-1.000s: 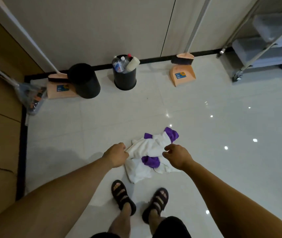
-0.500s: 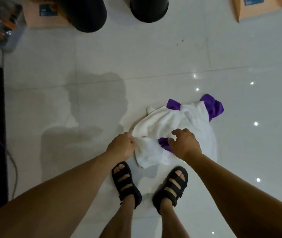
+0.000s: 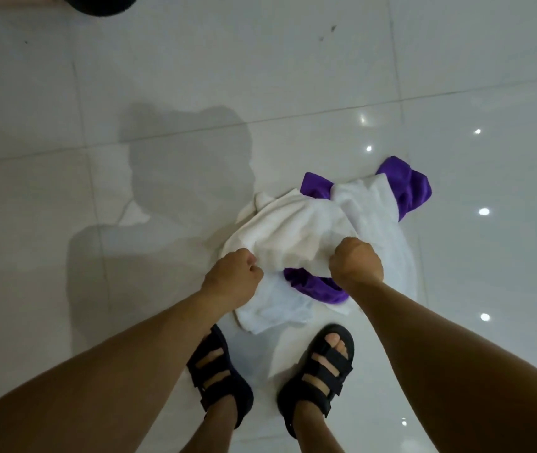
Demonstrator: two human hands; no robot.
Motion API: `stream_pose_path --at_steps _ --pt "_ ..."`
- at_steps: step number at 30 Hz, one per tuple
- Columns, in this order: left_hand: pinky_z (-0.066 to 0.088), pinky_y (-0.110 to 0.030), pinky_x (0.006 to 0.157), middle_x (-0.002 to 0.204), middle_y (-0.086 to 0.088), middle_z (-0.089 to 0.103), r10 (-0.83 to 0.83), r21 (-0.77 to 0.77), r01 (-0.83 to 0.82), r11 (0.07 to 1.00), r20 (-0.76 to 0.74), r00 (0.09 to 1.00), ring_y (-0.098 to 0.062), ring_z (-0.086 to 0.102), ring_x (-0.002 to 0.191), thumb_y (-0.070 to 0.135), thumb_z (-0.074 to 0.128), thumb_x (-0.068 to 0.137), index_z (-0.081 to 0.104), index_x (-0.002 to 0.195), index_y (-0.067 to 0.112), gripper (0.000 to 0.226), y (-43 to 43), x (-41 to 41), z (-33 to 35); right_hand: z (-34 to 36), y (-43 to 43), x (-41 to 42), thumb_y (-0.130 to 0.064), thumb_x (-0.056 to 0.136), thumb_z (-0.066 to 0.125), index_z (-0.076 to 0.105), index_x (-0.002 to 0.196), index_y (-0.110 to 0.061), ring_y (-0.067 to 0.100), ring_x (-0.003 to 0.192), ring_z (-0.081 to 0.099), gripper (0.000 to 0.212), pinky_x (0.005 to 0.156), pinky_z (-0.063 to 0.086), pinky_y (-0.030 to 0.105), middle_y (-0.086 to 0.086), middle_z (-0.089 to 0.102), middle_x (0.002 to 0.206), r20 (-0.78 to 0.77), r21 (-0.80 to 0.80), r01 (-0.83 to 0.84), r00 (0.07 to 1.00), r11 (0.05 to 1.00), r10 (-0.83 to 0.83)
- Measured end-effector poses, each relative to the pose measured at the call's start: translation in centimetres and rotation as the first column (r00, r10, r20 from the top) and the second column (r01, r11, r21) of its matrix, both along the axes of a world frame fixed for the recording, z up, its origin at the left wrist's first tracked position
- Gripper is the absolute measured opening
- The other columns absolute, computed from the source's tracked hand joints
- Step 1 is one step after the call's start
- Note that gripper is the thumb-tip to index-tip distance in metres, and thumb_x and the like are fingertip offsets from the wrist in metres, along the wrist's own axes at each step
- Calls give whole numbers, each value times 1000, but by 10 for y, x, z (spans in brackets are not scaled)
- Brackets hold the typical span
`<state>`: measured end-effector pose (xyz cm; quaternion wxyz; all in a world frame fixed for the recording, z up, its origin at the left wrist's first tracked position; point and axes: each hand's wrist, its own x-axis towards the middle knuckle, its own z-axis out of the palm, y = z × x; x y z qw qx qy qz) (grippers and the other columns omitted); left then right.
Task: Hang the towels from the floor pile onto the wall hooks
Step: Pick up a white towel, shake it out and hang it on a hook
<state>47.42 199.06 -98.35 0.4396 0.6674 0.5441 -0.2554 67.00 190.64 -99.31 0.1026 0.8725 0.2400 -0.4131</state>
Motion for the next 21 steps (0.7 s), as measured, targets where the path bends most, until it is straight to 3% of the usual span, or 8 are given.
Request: stream_pose_path --at_steps 3,5,8,12,14,17,21 --pt "38 -26 75 113 1 60 -15 17 15 1000 0 1000 -13 52 92 30 48 94 54 124 17 33 1 6 7 4 -9 6 -22 93 48 48 124 -10 29 107 50 34 83 49 39 11 50 119 165 119 1 986 993 -21" --pt "43 -28 75 102 2 58 -23 46 23 999 7 1000 -12 49 85 30 48 93 56 117 16 29 3 10 7 1 -13 17 -27 93 47 48 121 -10 29 105 52 33 82 49 39 10 52 116 191 111 45 979 993 -65" --pt "41 -27 78 116 1 59 -25 56 24 998 11 1000 -15 53 97 31 47 93 54 124 18 34 4 15 5 -6 -15 27 -25 94 45 59 110 -12 27 94 60 25 85 53 40 7 62 101 101 72 92 990 993 -99" --pt "37 -25 82 127 -1 57 -51 57 50 997 14 999 -20 54 112 31 47 94 51 129 17 38 -4 18 18 15 -16 17 -33 97 44 65 105 -16 26 87 61 29 82 54 43 4 65 95 139 287 26 988 958 -68" --pt "38 -25 84 128 -2 56 -26 59 24 998 40 999 -20 54 113 29 47 94 50 130 16 38 -5 20 37 38 -14 12 -36 97 45 60 99 -16 25 82 61 26 82 53 45 2 64 89 66 428 79 991 900 -118" --pt "41 -27 86 129 -2 55 16 126 -34 991 140 990 -20 55 110 26 51 93 45 133 19 42 3 25 84 94 0 -1 -41 100 40 49 96 -19 19 74 58 24 78 52 46 -4 59 80 -159 558 232 972 797 -171" --pt "46 -38 95 138 -1 43 -44 192 -24 981 339 940 -20 53 115 26 59 89 27 145 32 65 25 36 178 197 25 -12 -40 102 40 54 95 -22 9 71 57 24 73 52 37 -9 59 77 -317 691 249 948 679 -25"
